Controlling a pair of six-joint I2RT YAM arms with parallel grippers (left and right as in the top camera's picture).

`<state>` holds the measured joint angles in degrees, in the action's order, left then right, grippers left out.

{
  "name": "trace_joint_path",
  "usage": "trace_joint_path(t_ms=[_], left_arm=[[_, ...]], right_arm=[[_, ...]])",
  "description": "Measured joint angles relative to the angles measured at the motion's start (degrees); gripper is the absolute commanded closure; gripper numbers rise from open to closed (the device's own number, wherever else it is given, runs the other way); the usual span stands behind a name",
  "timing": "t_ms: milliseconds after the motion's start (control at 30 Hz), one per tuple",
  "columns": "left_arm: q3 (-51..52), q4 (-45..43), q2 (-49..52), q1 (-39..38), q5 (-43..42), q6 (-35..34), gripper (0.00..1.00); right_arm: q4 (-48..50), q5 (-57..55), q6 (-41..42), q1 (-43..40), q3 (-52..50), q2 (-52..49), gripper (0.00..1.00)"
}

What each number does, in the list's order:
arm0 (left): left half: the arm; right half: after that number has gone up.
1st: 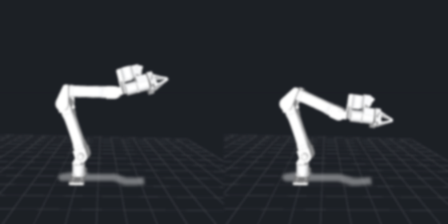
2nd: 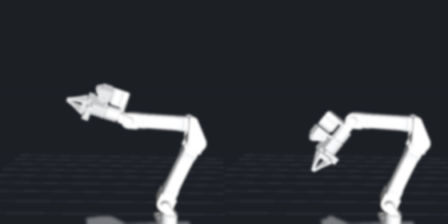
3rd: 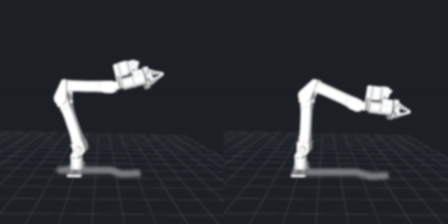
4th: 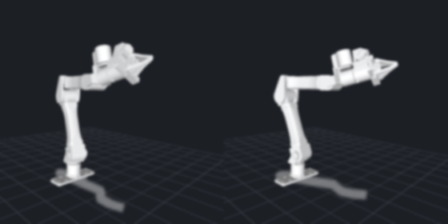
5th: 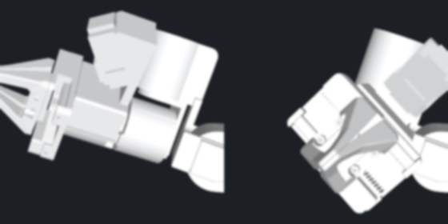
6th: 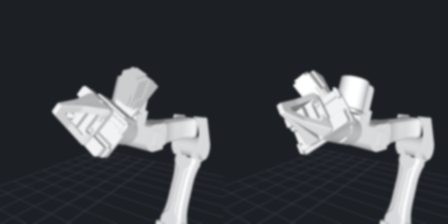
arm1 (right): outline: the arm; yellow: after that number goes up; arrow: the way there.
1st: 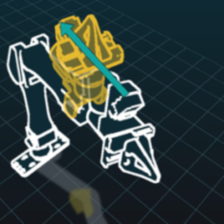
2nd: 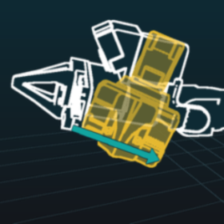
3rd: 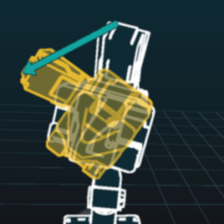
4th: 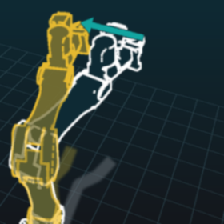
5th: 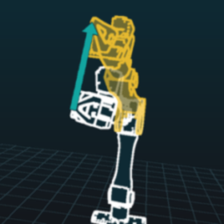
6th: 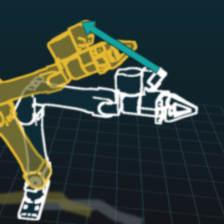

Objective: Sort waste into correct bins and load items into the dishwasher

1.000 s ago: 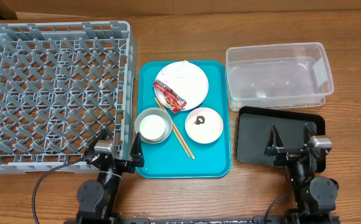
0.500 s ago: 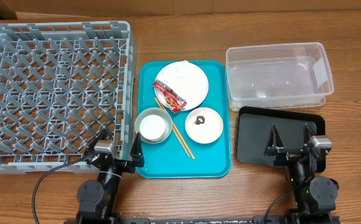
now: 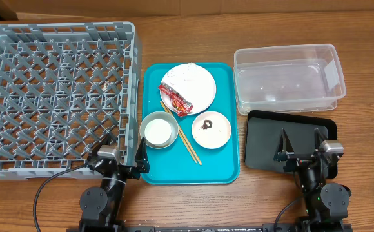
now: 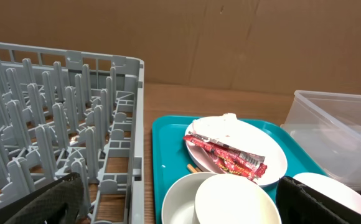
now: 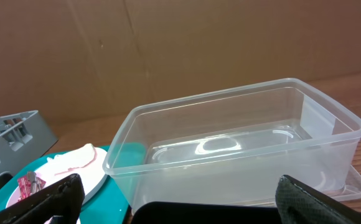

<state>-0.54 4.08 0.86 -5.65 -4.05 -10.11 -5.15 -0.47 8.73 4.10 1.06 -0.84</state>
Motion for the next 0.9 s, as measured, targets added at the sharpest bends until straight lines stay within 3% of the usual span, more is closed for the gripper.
trace_joint_path(t_ms=[500,667,900], left_arm=[[-0.3,1.2,0.0,0.0,0.4,-1.7,0.00],[-4.6,11.0,0.2,0.0,1.5,-2.0,0.00],[-17.0,24.0,9.1,0.0,2.4,-2.0,0.00]], right_arm=[[1.2,0.0,3.3,0.0,0.0,0.0,0.00],[-4.2,0.4,5.3,0.0,2.2,-0.2,0.00],[-16.9,2.4,6.2,0.0,17.6,-7.5,0.00]])
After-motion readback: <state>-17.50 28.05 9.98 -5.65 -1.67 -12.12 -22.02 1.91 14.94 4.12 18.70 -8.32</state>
